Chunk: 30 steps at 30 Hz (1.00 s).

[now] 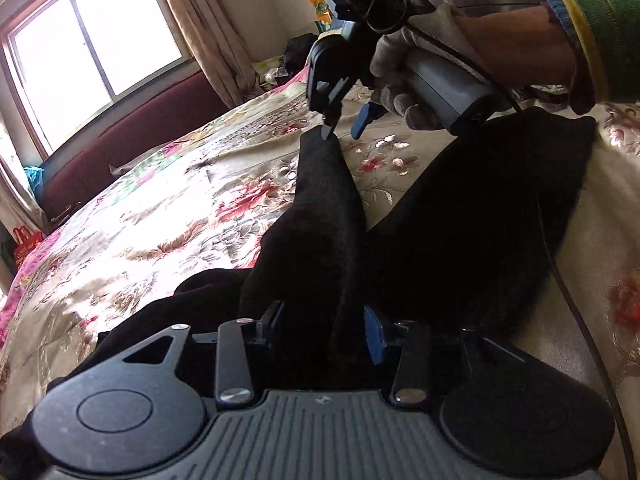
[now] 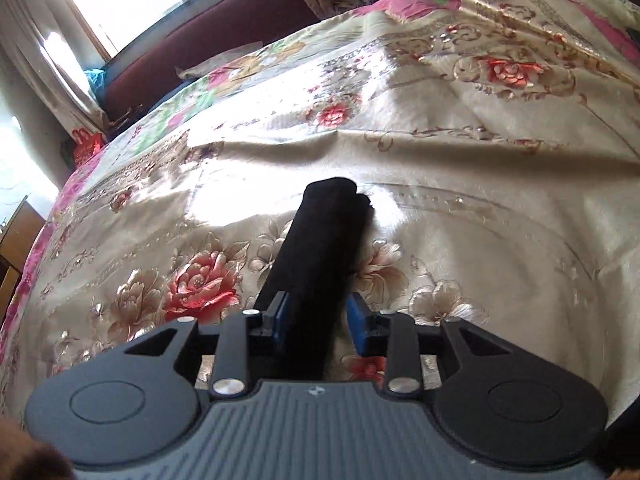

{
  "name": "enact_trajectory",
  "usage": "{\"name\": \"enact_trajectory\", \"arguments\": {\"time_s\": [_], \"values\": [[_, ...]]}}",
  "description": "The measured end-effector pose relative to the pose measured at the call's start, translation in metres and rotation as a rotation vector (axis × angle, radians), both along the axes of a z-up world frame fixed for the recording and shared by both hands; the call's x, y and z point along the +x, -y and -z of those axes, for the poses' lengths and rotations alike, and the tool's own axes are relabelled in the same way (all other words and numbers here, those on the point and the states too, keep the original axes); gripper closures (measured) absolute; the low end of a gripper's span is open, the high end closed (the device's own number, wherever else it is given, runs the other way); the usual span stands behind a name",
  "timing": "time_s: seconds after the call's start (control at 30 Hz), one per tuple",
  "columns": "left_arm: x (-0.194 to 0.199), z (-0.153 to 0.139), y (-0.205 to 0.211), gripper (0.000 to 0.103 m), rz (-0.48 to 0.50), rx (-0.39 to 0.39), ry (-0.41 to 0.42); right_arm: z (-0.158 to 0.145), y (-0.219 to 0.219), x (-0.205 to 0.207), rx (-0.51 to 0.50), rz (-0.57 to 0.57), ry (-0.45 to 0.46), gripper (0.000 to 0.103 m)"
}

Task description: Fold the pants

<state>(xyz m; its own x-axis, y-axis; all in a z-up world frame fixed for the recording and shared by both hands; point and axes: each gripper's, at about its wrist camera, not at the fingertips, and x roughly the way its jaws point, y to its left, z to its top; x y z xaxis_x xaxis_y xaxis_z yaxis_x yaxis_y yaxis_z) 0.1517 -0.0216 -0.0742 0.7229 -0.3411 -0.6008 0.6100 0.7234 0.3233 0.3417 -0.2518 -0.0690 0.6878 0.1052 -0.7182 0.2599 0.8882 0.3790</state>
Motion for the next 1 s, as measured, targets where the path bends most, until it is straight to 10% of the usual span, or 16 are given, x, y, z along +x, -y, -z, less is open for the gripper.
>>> {"name": "enact_trajectory", "arguments": {"time_s": [0.13,0.3,0.63,0.7,1.0], "values": [[-0.004,0.002,0.003,0.053,0.012,0.025,0.004,0.017,-0.002,0.027,0.047,0.011,-0.041,0.069],[-0.001,0.004,0.002,0.054,0.014,0.028,-0.001,0.01,-0.007,0.038,-0.005,0.014,-0.029,0.09],[-0.002,0.006,0.007,0.055,0.027,0.037,0.002,0.009,-0.004,0.044,0.038,-0.009,-0.06,0.078],[-0.001,0.005,0.007,0.058,0.025,0.042,0.003,0.008,-0.005,0.046,0.037,-0.017,-0.058,0.097],[0.001,-0.036,0.0,0.078,0.015,0.015,0.034,-0.115,0.057,-0.061,0.17,-0.034,0.261,0.098]]}}
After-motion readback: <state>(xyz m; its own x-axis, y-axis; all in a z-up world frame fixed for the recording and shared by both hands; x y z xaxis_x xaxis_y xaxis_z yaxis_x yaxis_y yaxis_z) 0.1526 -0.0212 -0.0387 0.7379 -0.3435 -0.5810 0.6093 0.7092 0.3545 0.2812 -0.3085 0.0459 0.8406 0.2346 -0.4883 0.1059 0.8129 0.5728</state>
